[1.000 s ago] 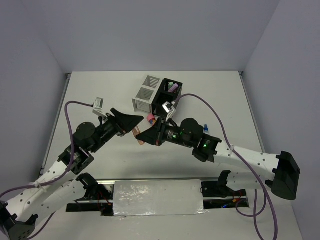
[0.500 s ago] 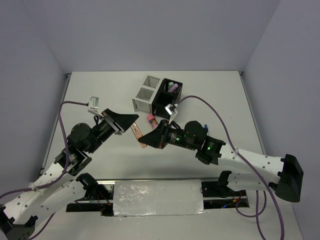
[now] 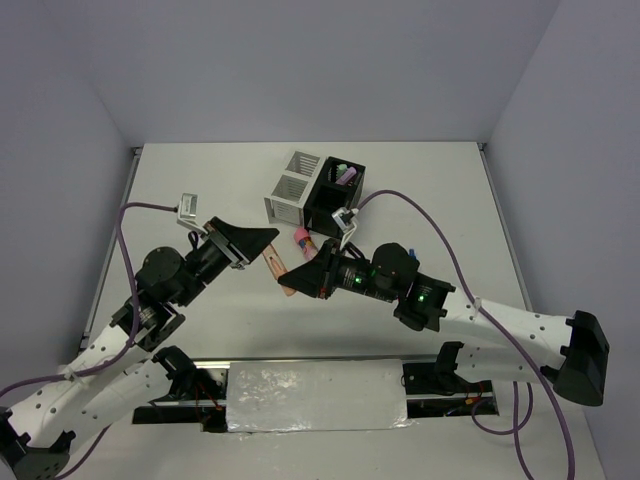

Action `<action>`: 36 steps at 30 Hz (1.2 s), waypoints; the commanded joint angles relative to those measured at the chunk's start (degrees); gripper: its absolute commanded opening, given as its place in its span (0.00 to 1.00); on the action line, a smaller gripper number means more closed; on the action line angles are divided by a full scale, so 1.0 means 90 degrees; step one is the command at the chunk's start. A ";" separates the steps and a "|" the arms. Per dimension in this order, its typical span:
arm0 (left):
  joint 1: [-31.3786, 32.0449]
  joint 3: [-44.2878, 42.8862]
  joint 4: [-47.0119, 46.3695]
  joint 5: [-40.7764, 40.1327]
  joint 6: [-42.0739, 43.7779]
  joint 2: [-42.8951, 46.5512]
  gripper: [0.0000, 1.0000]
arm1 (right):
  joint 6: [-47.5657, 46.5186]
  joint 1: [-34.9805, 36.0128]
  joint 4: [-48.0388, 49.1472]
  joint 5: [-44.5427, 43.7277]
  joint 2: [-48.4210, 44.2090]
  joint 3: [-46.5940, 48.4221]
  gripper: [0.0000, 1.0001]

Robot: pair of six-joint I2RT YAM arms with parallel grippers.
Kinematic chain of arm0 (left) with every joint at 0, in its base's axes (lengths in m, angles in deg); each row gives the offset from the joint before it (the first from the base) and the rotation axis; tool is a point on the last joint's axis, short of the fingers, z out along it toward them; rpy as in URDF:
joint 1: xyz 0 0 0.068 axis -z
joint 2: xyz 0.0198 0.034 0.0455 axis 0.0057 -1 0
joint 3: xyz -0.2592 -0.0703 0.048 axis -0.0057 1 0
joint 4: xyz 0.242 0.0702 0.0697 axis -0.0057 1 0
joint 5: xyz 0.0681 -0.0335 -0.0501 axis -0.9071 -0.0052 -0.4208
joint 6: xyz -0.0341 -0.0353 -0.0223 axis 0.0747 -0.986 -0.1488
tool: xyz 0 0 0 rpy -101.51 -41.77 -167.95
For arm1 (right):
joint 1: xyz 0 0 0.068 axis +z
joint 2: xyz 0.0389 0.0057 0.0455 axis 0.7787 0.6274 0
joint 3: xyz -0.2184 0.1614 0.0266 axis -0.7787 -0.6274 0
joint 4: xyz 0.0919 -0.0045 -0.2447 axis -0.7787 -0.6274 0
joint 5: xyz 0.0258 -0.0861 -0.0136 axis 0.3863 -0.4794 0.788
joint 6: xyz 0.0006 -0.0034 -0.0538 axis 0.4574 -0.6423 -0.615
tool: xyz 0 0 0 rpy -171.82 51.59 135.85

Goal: Sort the stationery into containers

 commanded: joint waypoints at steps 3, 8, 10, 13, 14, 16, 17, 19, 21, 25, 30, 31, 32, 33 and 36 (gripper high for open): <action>0.0022 0.0203 -0.0152 0.0056 -0.0001 -0.0021 0.00 | -0.0255 0.0062 0.0844 -0.0033 -0.0252 0.0212 0.00; 0.0021 0.0291 -0.0328 0.0144 -0.0040 -0.0001 0.00 | -0.0352 0.0062 0.0892 -0.0033 -0.0086 0.0388 0.00; 0.0022 0.0300 -0.0328 0.0163 -0.0040 0.0018 0.00 | -0.0372 0.0062 0.0961 -0.0072 -0.0028 0.0417 0.00; 0.0022 0.0417 -0.0386 0.0164 -0.0040 0.0086 0.00 | -0.0421 0.0071 0.0952 -0.0169 0.0079 0.0563 0.00; 0.0012 0.0456 -0.0416 0.0164 -0.0040 0.0116 0.00 | -0.0460 0.0062 0.0981 -0.0218 0.0099 0.0602 0.00; 0.0022 0.0515 -0.0465 0.0173 -0.0040 0.0165 0.00 | -0.0518 0.0052 0.0952 -0.0267 0.0245 0.0778 0.00; 0.0022 0.0564 -0.0484 0.0173 -0.0030 0.0194 0.00 | -0.0577 0.0062 0.0990 -0.0287 0.0284 0.0914 0.00; 0.0031 0.0661 -0.0523 0.0173 -0.0011 0.0223 0.00 | -0.0703 0.0004 0.0894 -0.0345 0.0460 0.1129 0.00; 0.0031 0.0720 -0.0504 0.0173 0.0038 0.0291 0.00 | -0.0840 -0.0084 0.0776 -0.0364 0.0645 0.1578 0.00; 0.0099 0.1032 -0.0757 0.0621 0.0204 0.0370 0.00 | -0.1104 -0.0465 0.0008 0.0190 0.1503 0.2962 0.00; 0.0567 0.1394 -0.0759 0.0517 0.0370 0.0643 0.00 | -0.1155 -0.0953 -0.0523 0.0348 0.2520 0.4634 0.00; 0.0762 0.1520 -0.0748 0.0457 0.0399 0.0701 0.00 | -0.1066 -0.1138 -0.0504 0.0367 0.2618 0.4752 0.00; 0.0831 0.1589 -0.0738 0.0389 0.0419 0.0799 0.00 | -0.0988 -0.1217 -0.0475 0.0406 0.2783 0.4956 0.00; 0.0890 0.1648 -0.0709 0.0330 0.0390 0.0848 0.00 | -0.0871 -0.1285 -0.0436 0.0455 0.2853 0.5035 0.00; 0.0959 0.1736 -0.0281 0.0135 0.0390 0.0994 0.00 | -0.0880 -0.1413 -0.0358 0.0689 0.2902 0.5163 0.00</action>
